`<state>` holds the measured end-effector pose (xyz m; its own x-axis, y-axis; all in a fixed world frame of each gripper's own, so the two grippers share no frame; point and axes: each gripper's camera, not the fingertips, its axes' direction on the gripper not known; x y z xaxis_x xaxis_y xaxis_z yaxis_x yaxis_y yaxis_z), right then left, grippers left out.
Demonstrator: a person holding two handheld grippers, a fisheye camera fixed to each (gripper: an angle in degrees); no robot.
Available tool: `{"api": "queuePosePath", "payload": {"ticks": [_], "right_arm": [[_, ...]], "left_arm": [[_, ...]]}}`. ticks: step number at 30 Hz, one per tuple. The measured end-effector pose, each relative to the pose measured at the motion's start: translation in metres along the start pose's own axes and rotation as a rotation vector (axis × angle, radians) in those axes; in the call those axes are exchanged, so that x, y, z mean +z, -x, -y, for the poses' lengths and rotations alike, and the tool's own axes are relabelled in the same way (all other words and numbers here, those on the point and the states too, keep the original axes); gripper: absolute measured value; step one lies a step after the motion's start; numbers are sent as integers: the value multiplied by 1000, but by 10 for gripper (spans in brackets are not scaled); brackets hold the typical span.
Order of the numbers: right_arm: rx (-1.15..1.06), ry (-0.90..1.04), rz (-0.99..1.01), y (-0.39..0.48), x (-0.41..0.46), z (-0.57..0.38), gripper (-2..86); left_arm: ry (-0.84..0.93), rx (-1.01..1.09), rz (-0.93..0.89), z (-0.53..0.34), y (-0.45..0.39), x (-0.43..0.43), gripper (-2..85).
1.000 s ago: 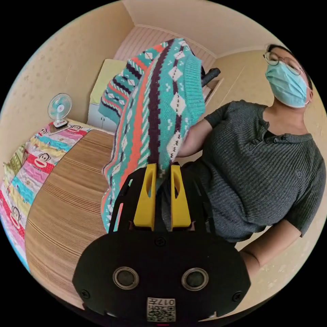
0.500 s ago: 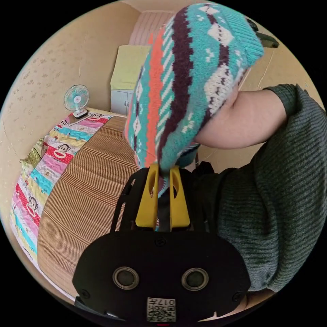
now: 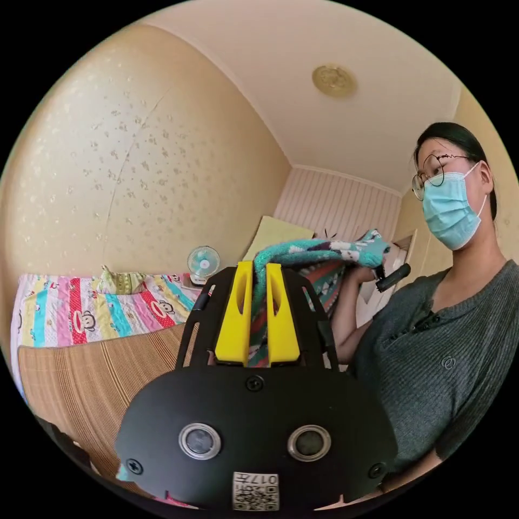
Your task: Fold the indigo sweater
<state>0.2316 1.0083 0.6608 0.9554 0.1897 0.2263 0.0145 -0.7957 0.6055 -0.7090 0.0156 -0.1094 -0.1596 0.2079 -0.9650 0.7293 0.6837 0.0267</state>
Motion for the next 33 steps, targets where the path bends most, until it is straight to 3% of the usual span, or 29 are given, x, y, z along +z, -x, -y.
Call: {"api": "queuePosePath", "payload": {"ticks": [3, 6, 8, 9, 11, 15, 19, 21, 25, 29, 33], "right_arm": [[-39, 85, 134, -8, 64, -12, 39], [-161, 451, 225, 15, 202, -58, 46], [-260, 937, 388, 46, 351, -156, 57], [-264, 1083, 416, 52, 387, -192, 61], [-209, 1632, 437, 62, 482, -343, 84], [-203, 1939, 536, 52, 478, -483, 45], [-266, 2235, 677, 39, 405, -610, 17], [-307, 2387, 730, 34, 364, -657, 12], [-433, 2678, 808, 28, 277, -722, 7], [-581, 2742, 852, 30, 246, -734, 6], [-693, 2629, 803, 31, 264, -739, 5]], "left_arm": [[-79, -68, 159, 51, 13, -6, 49], [14, -82, 304, 115, 72, 33, 57], [142, -139, 426, 149, 139, 78, 78], [244, -212, 517, 161, 194, 110, 92], [408, -330, 613, 158, 271, 152, 98], [709, -519, 590, 89, 369, 195, 97], [1001, -503, 560, -2, 393, 221, 80], [1265, -502, 523, -67, 403, 239, 73], [1509, -530, 457, -130, 413, 244, 63], [1611, -619, 437, -146, 447, 236, 58], [1606, -605, 472, -132, 503, 231, 37]]}}
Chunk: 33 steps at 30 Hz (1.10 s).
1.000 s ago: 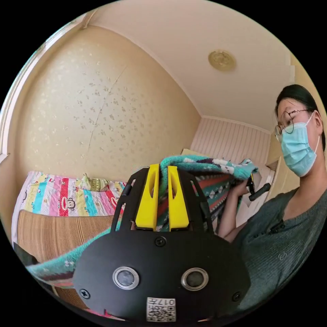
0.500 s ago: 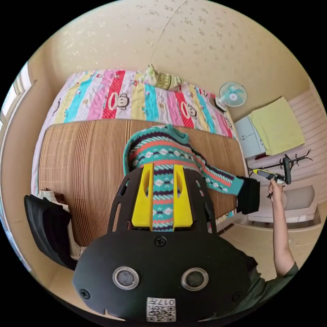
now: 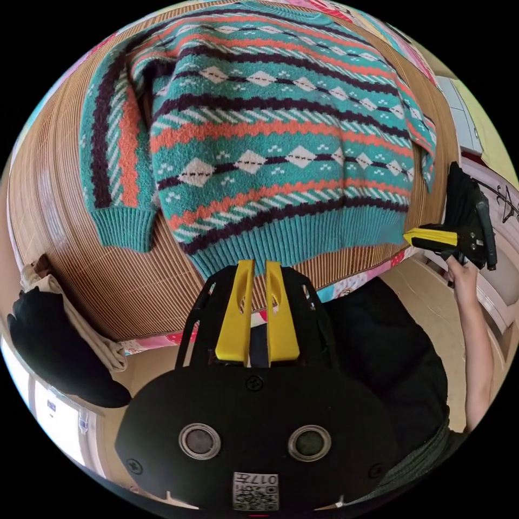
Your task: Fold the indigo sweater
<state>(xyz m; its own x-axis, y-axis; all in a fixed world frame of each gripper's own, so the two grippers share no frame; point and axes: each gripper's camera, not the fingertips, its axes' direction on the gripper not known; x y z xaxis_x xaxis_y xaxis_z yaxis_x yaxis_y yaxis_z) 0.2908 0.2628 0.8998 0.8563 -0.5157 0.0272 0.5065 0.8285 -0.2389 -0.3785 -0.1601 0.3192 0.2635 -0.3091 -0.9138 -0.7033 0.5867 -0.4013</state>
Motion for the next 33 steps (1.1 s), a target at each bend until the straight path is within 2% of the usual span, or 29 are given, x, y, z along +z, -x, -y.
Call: {"api": "queuePosePath", "payload": {"ticks": [4, 5, 9, 11, 13, 14, 15, 16, 18, 19, 21, 23, 26, 27, 31, 33], "right_arm": [[84, -10, -70, -25, -1, -3, 5], [130, 0, -59, -34, 5, -11, 5], [214, -55, -2, -53, 8, -54, 4], [228, 5, 63, -63, 12, -80, 4], [218, 93, 105, -70, 17, -98, 4], [215, 139, 120, -74, 18, -113, 4], [212, 146, 128, -76, 17, -122, 4], [214, 129, 155, -82, 12, -140, 4], [237, 76, 233, -95, 1, -168, 3], [266, 56, 308, -106, -4, -188, 3], [335, 50, 391, -123, -6, -220, 3], [471, 55, 461, -142, -7, -268, 3], [631, -10, 572, -158, -17, -328, 3], [658, -36, 599, -160, -20, -339, 3], [771, -174, 739, -165, -44, -405, 4], [803, -192, 767, -166, -52, -426, 4]], "left_arm": [[79, 9, 70, 13, 35, 13, -2], [153, 27, 113, 11, 43, 29, -6], [82, 162, 230, -25, 47, 17, -9], [117, 182, 198, -41, 57, 14, -10], [205, 167, 81, -57, 79, 19, -9], [230, 111, -47, -67, 102, 18, -9], [198, 4, -237, -79, 134, 10, -8], [150, -66, -352, -87, 154, 4, -7], [-158, -376, -852, -129, 237, -12, 1], [-238, -461, -973, -142, 256, -11, 3], [-504, -804, -1400, -186, 309, 16, 58], [-603, -1024, -1611, -203, 325, 43, 98], [-658, -1288, -1696, -215, 335, 70, 111], [-612, -1327, -1694, -211, 338, 77, 112], [-512, -1373, -1584, -203, 347, 83, 93], [-503, -1333, -1472, -203, 351, 71, 50]]}}
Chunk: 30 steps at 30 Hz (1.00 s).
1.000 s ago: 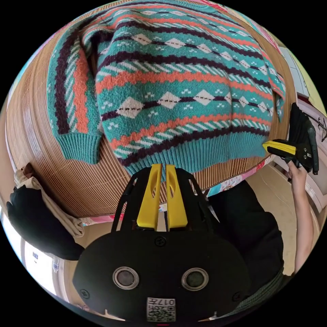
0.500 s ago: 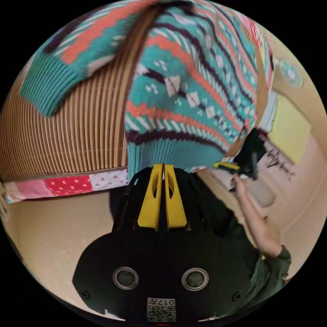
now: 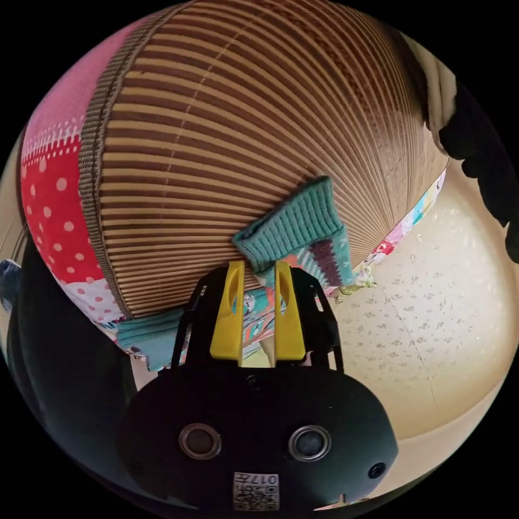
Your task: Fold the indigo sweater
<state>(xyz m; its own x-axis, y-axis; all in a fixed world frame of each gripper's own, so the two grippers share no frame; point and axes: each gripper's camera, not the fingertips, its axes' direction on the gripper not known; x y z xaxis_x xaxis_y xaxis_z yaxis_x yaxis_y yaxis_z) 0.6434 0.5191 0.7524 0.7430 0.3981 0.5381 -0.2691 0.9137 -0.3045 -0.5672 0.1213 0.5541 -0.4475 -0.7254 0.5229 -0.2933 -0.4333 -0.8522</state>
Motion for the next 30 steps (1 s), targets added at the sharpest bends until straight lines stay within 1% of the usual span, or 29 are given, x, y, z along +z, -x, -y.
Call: {"api": "queuePosePath", "payload": {"ticks": [2, 4, 6, 7, 9, 10, 12, 13, 15, 16, 18, 19, 20, 21, 22, 23, 24, 26, 27, 28, 30], "right_arm": [[27, -22, 49, -9, -19, -17, 4], [53, -39, 85, -17, -33, -27, 4], [78, -49, 130, -26, -45, -35, 3], [95, -53, 167, -32, -53, -38, 3], [124, -64, 233, -43, -67, -41, 3], [145, -74, 285, -50, -76, -43, 3], [167, -103, 380, -59, -90, -44, 3], [174, -129, 459, -65, -98, -45, 3], [186, -176, 581, -73, -110, -45, 4], [196, -202, 660, -77, -116, -45, 4], [210, -236, 768, -82, -123, -44, 4], [208, -264, 842, -85, -128, -44, 5], [205, -302, 919, -88, -133, -44, 7], [204, -324, 960, -89, -135, -45, 8], [201, -367, 1052, -93, -140, -46, 10], [206, -401, 1151, -98, -143, -47, 14], [212, -415, 1197, -101, -144, -47, 16], [251, -491, 1337, -114, -149, -48, 33], [264, -510, 1358, -118, -151, -48, 38], [291, -544, 1388, -127, -153, -45, 51], [329, -571, 1415, -139, -154, -36, 74]], "left_arm": [[-34, 101, -29, -4, -14, -11, 38], [-38, 189, -106, -9, -30, -26, 35], [-33, 348, -209, -24, -67, -55, 32], [-30, 395, -232, -31, -79, -63, 31], [-19, 647, -276, -79, -138, -95, 30], [-18, 730, -268, -95, -154, -102, 30], [19, 1044, -184, -173, -207, -107, 31], [33, 1112, -162, -195, -215, -102, 32], [114, 1311, -68, -283, -228, -63, 36], [138, 1346, -45, -304, -226, -49, 38], [279, 1460, 43, -378, -209, 20, 44], [335, 1483, 42, -394, -203, 38, 37], [471, 1525, -12, -424, -187, 70, 24], [595, 1532, -34, -450, -170, 96, 28], [647, 1528, -14, -461, -161, 108, 30], [710, 1538, 58, -481, -144, 126, 50], [716, 1571, 134, -495, -127, 134, 62], [681, 1605, 219, -503, -98, 134, 61], [680, 1599, 266, -499, -78, 134, 56], [687, 1583, 293, -494, -67, 134, 56], [710, 1435, 381, -460, -25, 131, 61]]}}
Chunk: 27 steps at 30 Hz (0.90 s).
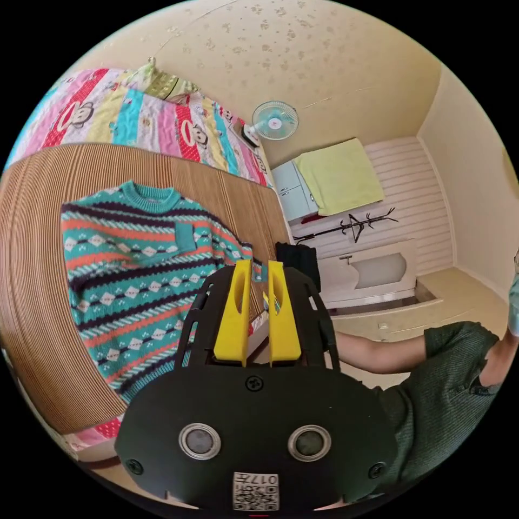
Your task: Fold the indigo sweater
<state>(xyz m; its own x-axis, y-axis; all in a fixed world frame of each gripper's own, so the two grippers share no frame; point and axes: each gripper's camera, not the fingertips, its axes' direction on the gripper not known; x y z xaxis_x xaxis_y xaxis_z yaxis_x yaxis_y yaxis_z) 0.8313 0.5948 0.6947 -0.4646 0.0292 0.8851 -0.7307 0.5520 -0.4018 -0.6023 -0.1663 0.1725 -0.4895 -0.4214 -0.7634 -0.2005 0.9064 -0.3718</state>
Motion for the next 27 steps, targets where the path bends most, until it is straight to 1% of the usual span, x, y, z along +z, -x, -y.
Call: {"api": "queuePosePath", "payload": {"ticks": [3, 4, 6, 8, 10, 12, 15, 17, 18, 19, 21, 22, 23, 24, 25, 26, 27], "right_arm": [[17, 3, -3, 2, 5, 21, 106], [9, 29, -23, 6, 11, 28, 113], [-26, 70, -68, 15, 19, 39, 121], [-29, 92, -172, 20, 24, 51, 132], [16, 89, -238, 16, 23, 57, 139], [45, 74, -261, 14, 19, 60, 143], [15, -5, -278, 23, 2, 61, 107], [3, 7, -361, 28, -4, 63, 54], [-17, 22, -354, 30, -3, 62, 49], [-76, 36, -295, 36, -2, 58, 39], [-205, 65, -112, 48, 6, 45, 30], [-315, 133, 67, 59, 21, 32, 24], [-427, 255, 207, 72, 43, 12, 18], [-487, 328, 245, 80, 57, -2, 16], [-612, 470, 250, 96, 86, -39, 17], [-724, 623, 185, 107, 120, -84, 26], [-776, 703, 135, 109, 138, -108, 31]], "left_arm": [[-29, -212, -64, -53, 46, -2, 66], [-44, -236, -65, -62, 51, -6, 66], [-109, -307, 6, -93, 60, -27, 65], [-165, -354, 61, -110, 60, -44, 65], [-200, -411, 90, -120, 58, -55, 65], [-210, -439, 122, -122, 50, -60, 65], [-183, -398, 157, -112, 32, -54, 63], [-161, -377, 176, -104, 22, -49, 53], [-147, -364, 177, -99, 17, -47, 44], [-142, -354, 176, -97, 15, -47, 40], [-126, -323, 204, -88, 8, -46, 19], [-117, -320, 219, -87, 8, -46, 14], [-93, -332, 264, -83, 9, -45, 10], [-57, -355, 324, -80, 12, -43, 12], [-38, -362, 353, -78, 13, -41, 21], [1, -366, 407, -74, 17, -37, 38], [40, -371, 454, -69, 22, -32, 54]]}}
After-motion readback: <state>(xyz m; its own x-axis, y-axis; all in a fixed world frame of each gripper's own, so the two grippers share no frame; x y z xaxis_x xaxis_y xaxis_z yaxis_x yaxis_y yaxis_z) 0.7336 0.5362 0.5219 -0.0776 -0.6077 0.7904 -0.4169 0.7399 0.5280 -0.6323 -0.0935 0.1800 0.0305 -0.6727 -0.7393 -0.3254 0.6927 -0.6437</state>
